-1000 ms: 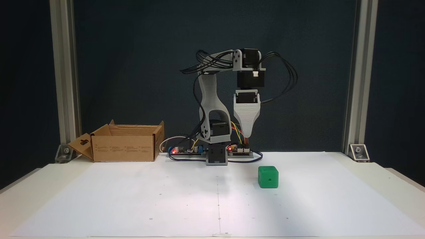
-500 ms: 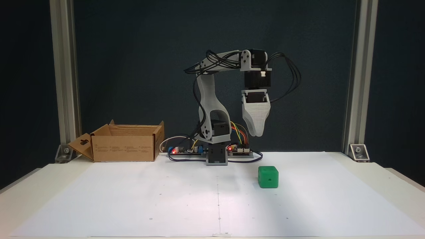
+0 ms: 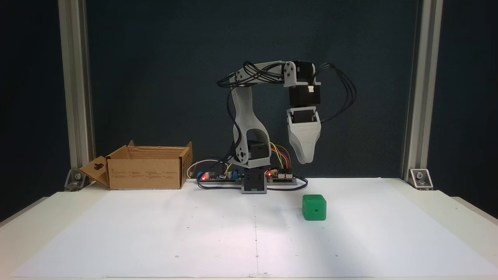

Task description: Grasp a green dice and put it in the bin.

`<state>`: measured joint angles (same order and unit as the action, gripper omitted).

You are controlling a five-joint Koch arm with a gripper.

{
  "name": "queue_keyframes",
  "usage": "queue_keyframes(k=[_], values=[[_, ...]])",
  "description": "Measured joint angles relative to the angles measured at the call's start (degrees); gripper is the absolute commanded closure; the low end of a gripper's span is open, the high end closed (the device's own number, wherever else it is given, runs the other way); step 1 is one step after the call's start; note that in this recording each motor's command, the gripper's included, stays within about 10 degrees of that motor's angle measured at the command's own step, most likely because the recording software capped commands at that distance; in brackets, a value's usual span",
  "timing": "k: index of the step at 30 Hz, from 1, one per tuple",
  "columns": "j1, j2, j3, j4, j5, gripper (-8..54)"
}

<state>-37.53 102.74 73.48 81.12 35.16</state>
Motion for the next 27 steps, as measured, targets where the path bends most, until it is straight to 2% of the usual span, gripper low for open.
queue_keyframes(k=[11,27], values=[[0.2,-0.6,0.1,-1.5,4.9,1.5],[0.2,-0.6,2.5,-1.5,5.4,1.4]])
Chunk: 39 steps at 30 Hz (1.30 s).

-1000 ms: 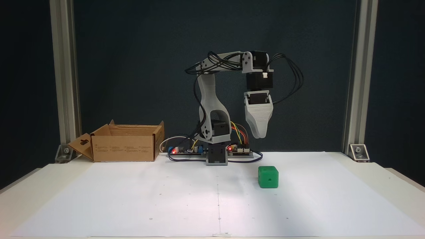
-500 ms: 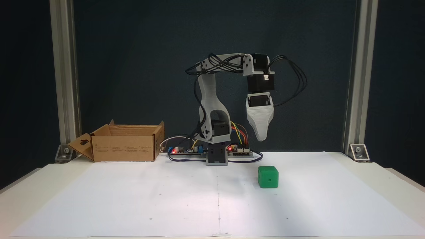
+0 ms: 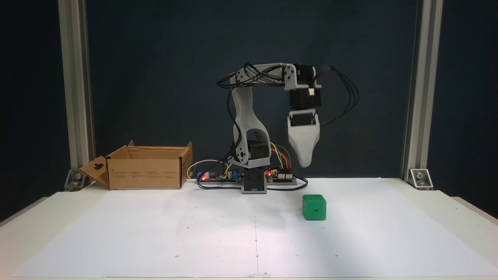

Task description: Grasp a green dice and put it in the bin.

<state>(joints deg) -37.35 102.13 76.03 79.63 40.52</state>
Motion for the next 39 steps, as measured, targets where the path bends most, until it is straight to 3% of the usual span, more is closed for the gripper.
queue_keyframes(k=[39], values=[[-0.8,-8.4,8.2,-12.1,0.4,1.8]])
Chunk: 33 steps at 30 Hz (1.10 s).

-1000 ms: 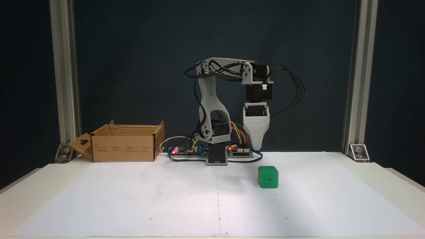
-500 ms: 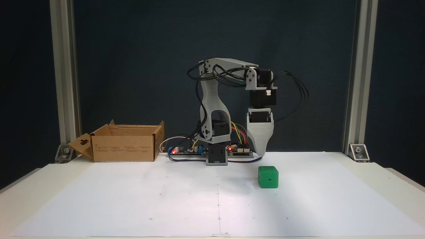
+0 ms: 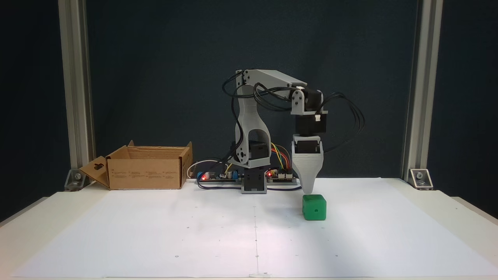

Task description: Grasp a green dice and put it in the bin.

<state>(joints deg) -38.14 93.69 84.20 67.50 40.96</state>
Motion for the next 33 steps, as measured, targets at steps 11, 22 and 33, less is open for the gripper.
queue_keyframes(k=[11,22,33], values=[[-0.9,-3.6,3.9,-6.3,0.4,2.1],[-3.9,-6.6,4.0,-11.3,2.5,2.3],[-4.7,-6.9,4.0,-13.0,2.9,9.7]])
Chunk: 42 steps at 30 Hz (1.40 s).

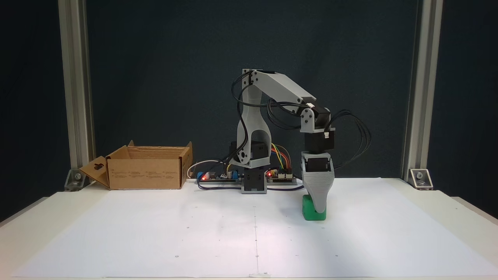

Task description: Grasp a green dice and put it in the bin.

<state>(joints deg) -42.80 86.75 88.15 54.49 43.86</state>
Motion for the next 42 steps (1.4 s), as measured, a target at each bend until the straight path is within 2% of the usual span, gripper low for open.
queue_keyframes(k=[18,20,24,27,30,31,42], values=[[2.2,-1.9,0.7,-1.3,0.0,10.9],[2.4,-2.4,1.5,-2.1,0.0,13.1],[3.1,-2.4,1.5,-3.0,0.0,23.0],[3.8,-2.4,1.6,-3.0,0.0,23.2],[4.4,-2.3,2.3,-3.0,0.0,32.5],[4.6,-2.3,2.5,-3.0,0.0,33.5],[5.5,2.0,3.6,2.4,0.0,33.5]])
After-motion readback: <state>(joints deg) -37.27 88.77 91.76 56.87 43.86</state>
